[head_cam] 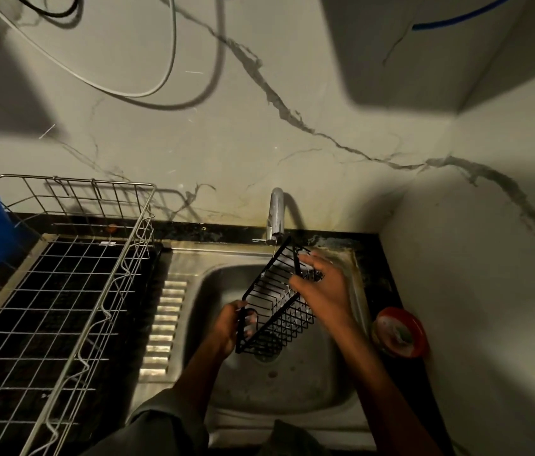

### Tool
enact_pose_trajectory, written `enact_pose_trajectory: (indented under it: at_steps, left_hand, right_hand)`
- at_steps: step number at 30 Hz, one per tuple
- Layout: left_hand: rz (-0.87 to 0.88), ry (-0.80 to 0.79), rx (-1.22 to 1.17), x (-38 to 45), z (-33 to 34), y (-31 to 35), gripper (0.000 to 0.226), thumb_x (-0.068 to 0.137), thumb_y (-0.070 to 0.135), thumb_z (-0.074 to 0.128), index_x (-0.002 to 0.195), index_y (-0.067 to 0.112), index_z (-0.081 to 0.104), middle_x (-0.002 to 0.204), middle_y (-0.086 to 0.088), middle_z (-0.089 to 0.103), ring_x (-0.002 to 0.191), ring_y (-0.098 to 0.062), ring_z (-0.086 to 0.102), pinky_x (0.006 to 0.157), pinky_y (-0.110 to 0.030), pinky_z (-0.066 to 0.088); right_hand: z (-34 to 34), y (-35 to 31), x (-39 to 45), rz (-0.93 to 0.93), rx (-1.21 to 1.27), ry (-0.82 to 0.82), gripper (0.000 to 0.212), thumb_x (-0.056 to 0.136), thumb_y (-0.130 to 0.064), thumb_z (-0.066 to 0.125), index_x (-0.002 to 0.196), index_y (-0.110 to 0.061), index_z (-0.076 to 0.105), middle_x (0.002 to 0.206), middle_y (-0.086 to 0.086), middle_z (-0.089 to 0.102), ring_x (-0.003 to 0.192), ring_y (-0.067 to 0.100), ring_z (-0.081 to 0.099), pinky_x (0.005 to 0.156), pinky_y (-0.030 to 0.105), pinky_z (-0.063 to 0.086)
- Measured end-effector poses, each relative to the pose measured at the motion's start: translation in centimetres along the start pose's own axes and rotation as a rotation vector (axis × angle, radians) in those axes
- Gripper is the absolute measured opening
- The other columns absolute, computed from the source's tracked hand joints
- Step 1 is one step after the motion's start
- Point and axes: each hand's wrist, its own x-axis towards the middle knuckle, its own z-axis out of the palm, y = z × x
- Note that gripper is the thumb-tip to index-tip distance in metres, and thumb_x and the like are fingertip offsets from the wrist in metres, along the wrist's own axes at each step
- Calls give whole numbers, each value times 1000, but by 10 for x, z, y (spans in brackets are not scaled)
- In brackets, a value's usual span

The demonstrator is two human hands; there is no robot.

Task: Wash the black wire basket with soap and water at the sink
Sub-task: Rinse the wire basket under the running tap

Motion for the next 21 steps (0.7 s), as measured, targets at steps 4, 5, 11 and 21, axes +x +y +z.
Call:
enact_pose_trajectory:
  at_steps: [4, 5, 11, 21]
  left_hand:
    - [13, -19, -17, 1, 6, -3, 22, 102, 25, 55, 99, 9, 69, 95, -12, 72, 79, -24, 63, 66, -34, 47]
    - [12, -26, -10, 3, 7, -3, 25, 101, 27, 56, 106, 7, 70, 97, -13, 72, 78, -24, 64, 63, -33, 49]
    - [17, -46, -20, 6, 17, -2, 34, 100, 31, 57, 121, 8, 69, 118, -13, 73, 93, -25, 67, 66, -33, 53]
    - [82, -56, 9, 17, 38, 15, 39, 105, 29, 48, 128, 4, 67, 111, -14, 73, 89, -23, 70, 74, -35, 55]
  right_hand:
    - [-11, 1, 1, -38, -40, -15, 58, 80, -12, 81, 135, -18, 63, 149, -7, 46, 125, 2, 46, 77, 3, 49]
    - [-14, 1, 1, -45, -23, -10, 58, 80, -13, 81, 134, -19, 64, 151, -5, 45, 126, 4, 48, 82, 9, 52]
    - [-27, 2, 1, -56, 2, 38, 55, 78, -15, 81, 131, -23, 67, 149, -4, 50, 133, 5, 46, 102, 28, 50]
    - [-43, 16, 9, -123, -59, 109, 60, 66, -42, 77, 125, -37, 68, 148, -12, 52, 136, 5, 45, 100, 26, 49]
